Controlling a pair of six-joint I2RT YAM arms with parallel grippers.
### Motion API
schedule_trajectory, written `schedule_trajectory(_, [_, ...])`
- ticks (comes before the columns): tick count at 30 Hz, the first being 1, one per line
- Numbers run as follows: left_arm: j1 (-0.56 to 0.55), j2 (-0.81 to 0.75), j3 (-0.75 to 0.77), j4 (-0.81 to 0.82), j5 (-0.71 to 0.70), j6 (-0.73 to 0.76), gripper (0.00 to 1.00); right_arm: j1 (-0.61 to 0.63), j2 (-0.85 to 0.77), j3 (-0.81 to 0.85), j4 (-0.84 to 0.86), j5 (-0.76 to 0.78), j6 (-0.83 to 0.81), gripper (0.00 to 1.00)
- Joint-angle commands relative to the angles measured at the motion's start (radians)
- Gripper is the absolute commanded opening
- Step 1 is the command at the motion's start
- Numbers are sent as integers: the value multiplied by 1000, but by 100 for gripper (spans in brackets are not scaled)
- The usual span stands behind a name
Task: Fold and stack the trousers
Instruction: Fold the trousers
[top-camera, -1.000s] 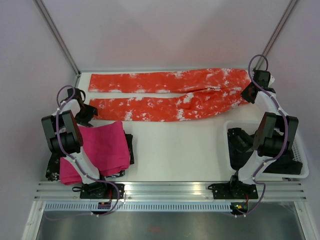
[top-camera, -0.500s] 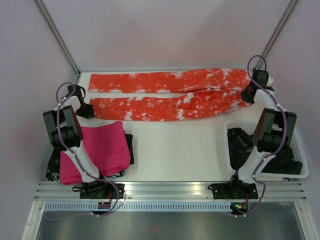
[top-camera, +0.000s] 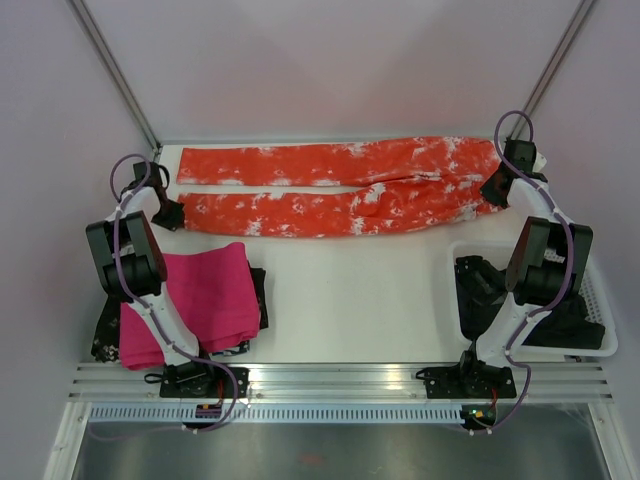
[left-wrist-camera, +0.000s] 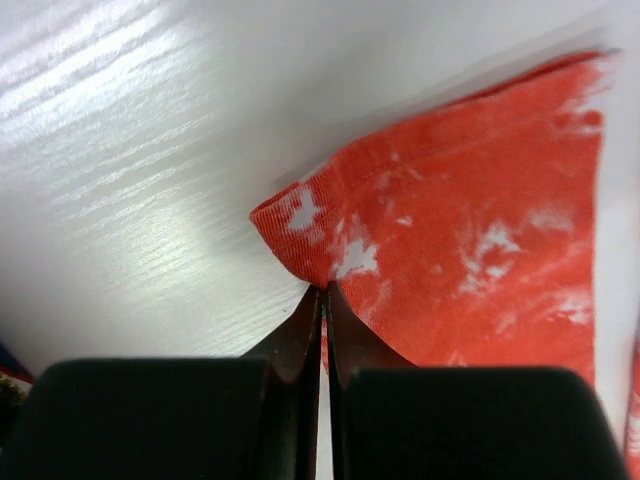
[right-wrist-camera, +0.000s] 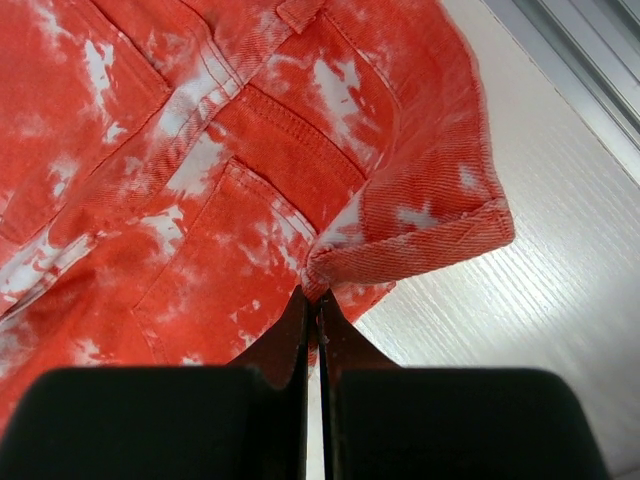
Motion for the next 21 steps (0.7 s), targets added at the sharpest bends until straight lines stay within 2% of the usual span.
schedule_trajectory(1, [3,-104,83,14,-70,94,2,4,-67,55,15,22,6,0])
schedule_trajectory(9, [-12,-216,121,-28,-149,134,2,23,-169,56,23,45,-33,0])
schedule_trajectory(11, [-12,-216,181,-44,-169,158,2,26,-192,76,18,59,-54,0])
schedule_trajectory(13, [-12,-178,242,-74,-180,183,2,26,-192,122,8,65,-69,0])
schedule_trajectory(17, [-11,-69,467,-107,-212,213,2,27,-135,222,12,36,-118,0])
schedule_trajectory(21, [-20,54,633,-81,-209,213,2,30,39,437,-21,-21,-160,0])
